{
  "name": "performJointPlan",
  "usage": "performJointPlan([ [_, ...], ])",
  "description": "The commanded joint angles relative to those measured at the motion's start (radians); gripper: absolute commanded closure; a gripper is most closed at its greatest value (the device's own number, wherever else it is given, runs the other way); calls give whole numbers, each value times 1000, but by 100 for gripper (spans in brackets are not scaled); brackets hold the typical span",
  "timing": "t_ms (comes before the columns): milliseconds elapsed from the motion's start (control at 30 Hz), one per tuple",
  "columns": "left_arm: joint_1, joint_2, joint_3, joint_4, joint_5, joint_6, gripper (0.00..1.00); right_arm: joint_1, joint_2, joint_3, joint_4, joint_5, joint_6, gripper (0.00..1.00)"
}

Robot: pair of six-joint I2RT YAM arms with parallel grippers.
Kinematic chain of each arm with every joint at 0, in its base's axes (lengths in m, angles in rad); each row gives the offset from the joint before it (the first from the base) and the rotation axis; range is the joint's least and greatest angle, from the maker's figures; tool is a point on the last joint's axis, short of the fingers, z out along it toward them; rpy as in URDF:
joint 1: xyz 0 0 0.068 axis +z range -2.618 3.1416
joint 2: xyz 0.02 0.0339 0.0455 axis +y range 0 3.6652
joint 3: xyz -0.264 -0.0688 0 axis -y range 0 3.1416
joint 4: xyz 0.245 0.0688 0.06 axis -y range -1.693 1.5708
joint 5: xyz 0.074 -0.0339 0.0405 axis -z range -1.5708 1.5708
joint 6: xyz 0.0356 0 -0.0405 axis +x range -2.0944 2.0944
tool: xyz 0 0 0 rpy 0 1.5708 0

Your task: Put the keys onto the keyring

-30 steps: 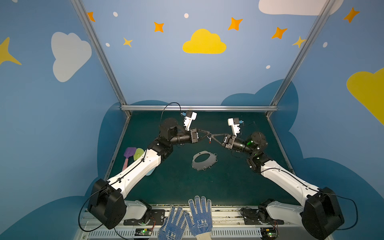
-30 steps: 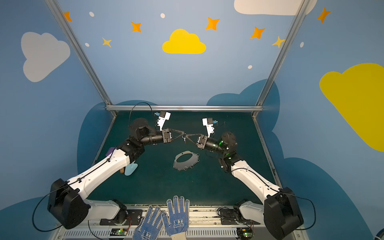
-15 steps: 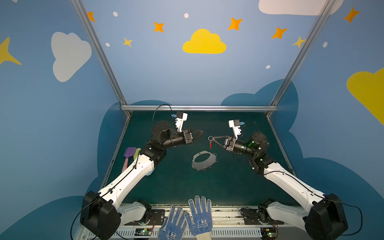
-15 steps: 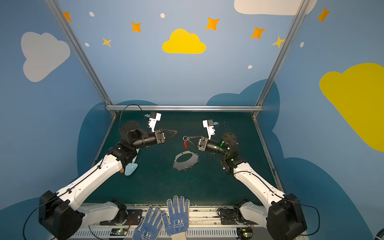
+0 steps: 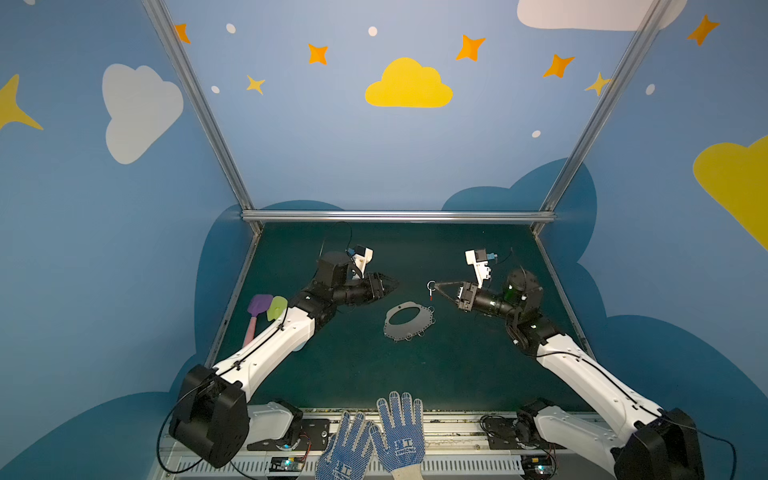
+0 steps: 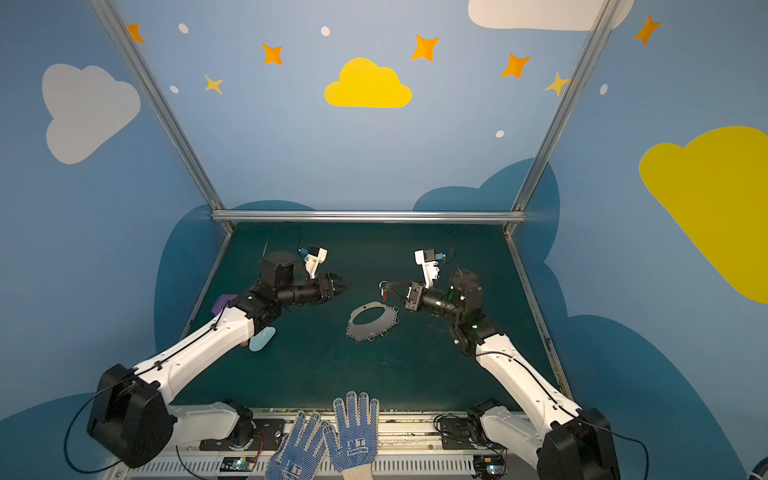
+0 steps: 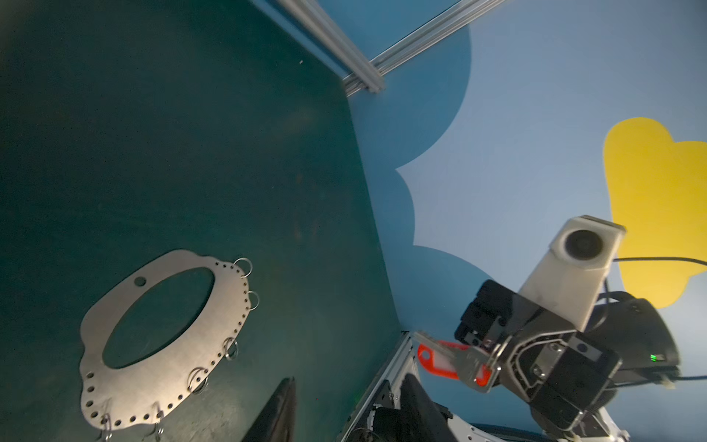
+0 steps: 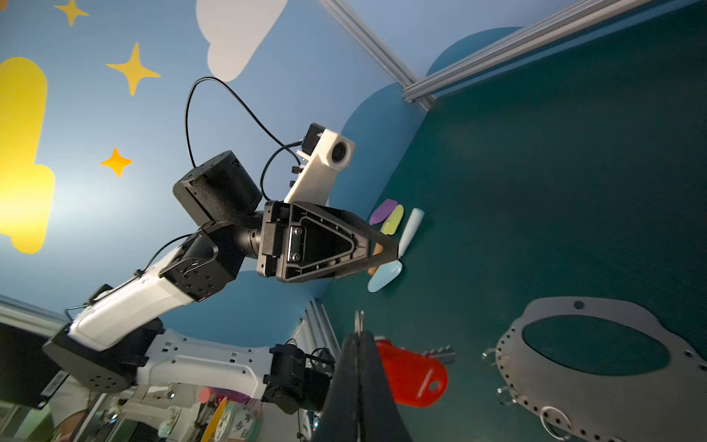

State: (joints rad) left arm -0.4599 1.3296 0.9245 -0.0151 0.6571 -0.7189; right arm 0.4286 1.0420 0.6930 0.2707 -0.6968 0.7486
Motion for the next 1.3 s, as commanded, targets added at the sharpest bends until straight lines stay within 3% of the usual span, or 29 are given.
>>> performJointPlan([
  [0, -34, 62, 5, -102, -17, 43, 52, -32, -40, -15, -118, 29, -83, 100],
  [267, -132, 218, 5, -181, -80, 79, 51, -67, -103, -110, -205, 79, -129, 100],
  [500, -174, 292, 52, -343, -206, 120, 51, -70, -99, -142, -205, 100, -127, 100],
  [733, -228, 364, 84, -374, -291, 137, 53, -70, -80, -139, -188, 102, -119, 100],
  [1033, -240, 439, 143, -409, -401, 164, 73, -68, -85, -153, -170, 99, -100, 100],
  [1133, -240, 452, 171, -439, -438, 184, 87, -68, -82, -153, -171, 99, -101, 100],
  [1267, -224, 468, 228, -512, -531, 239, 96, -68, -81, -153, -172, 101, -106, 100],
])
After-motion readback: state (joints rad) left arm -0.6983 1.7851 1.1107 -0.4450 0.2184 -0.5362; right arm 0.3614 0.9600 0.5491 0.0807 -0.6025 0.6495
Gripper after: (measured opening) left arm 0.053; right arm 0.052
